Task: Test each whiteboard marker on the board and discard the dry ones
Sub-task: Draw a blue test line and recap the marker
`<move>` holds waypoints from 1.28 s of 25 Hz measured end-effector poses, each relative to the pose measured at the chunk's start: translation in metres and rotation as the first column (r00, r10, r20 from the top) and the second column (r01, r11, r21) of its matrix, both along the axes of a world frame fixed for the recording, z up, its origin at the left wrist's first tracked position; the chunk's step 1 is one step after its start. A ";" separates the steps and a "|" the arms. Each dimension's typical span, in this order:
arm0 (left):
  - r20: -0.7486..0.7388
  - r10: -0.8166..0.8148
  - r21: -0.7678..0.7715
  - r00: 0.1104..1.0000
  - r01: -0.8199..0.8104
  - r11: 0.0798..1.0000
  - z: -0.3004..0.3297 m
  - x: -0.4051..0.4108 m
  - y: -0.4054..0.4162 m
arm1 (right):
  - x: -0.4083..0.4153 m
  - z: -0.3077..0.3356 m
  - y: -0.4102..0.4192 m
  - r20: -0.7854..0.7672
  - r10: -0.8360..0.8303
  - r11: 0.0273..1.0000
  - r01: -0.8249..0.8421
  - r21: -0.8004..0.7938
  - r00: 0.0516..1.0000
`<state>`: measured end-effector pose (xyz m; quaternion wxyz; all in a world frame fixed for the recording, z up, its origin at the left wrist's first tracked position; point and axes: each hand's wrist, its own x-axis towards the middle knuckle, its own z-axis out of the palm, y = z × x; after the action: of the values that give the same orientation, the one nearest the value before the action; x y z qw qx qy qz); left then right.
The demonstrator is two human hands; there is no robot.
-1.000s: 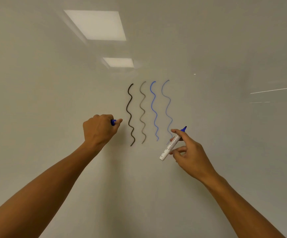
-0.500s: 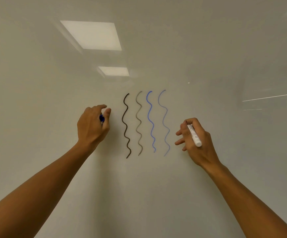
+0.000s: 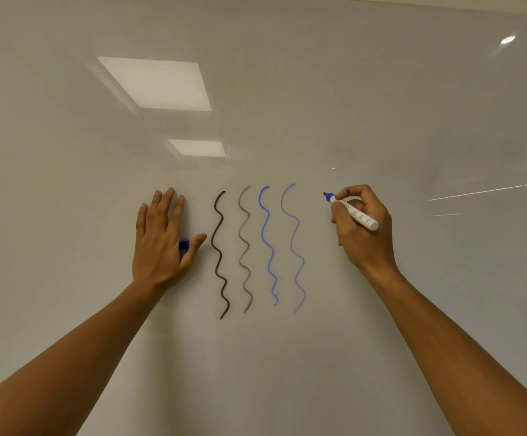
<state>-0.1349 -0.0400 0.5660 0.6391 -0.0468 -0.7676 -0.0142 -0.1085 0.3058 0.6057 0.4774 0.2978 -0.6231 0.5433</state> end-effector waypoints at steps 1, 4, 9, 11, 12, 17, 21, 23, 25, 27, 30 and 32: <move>-0.002 0.005 -0.005 1.000 -0.005 1.000 0.000 -0.001 0.000 | -0.001 0.002 -0.001 -0.022 -0.001 1.000 0.001 0.006 1.000; -0.003 0.012 -0.018 1.000 -0.012 1.000 0.000 -0.002 -0.001 | -0.009 0.005 -0.004 -0.023 0.020 1.000 -0.020 -0.011 1.000; 0.009 0.042 -0.023 0.999 -0.041 0.999 -0.001 -0.003 -0.002 | -0.023 0.006 -0.007 -0.003 0.029 0.999 -0.029 -0.021 1.000; 0.006 0.038 -0.024 0.999 -0.037 0.999 -0.001 -0.003 -0.002 | -0.027 0.006 -0.007 0.004 0.025 1.000 -0.024 -0.015 1.000; 0.005 0.035 -0.023 0.999 -0.034 0.999 -0.002 -0.003 -0.002 | -0.028 0.005 -0.008 0.012 0.020 1.000 -0.020 -0.015 1.000; -0.008 0.038 -0.023 0.999 -0.038 0.999 -0.001 -0.004 -0.001 | -0.034 0.006 -0.007 0.017 0.023 1.000 -0.023 -0.011 1.000; -0.020 0.036 -0.026 0.999 -0.037 0.999 -0.002 -0.004 -0.002 | -0.033 -0.002 -0.008 0.040 0.042 0.999 -0.043 0.028 0.998; -0.024 0.035 -0.027 0.999 -0.036 0.999 -0.002 -0.004 -0.002 | -0.032 -0.010 -0.005 0.050 0.045 0.998 -0.047 0.051 0.998; -0.024 0.035 -0.029 0.999 -0.036 0.999 -0.003 -0.004 -0.002 | -0.032 -0.018 0.000 0.066 0.047 0.997 -0.050 0.051 0.997; -0.025 0.036 -0.028 0.999 -0.036 0.999 -0.004 -0.004 -0.002 | -0.032 -0.023 0.005 0.080 0.052 0.998 -0.054 0.027 0.995; -0.033 0.029 -0.026 0.999 -0.030 0.999 -0.004 -0.003 -0.002 | -0.031 -0.036 0.007 0.097 0.069 0.998 -0.069 -0.001 0.993; -0.035 0.025 -0.028 0.999 -0.026 0.999 -0.004 -0.003 -0.002 | -0.030 -0.051 0.004 0.109 0.072 0.997 -0.076 0.031 0.991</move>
<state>-0.1384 -0.0417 0.5619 0.6516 -0.0462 -0.7571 0.0056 -0.1386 0.3096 0.5549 0.4174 0.2993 -0.6459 0.5649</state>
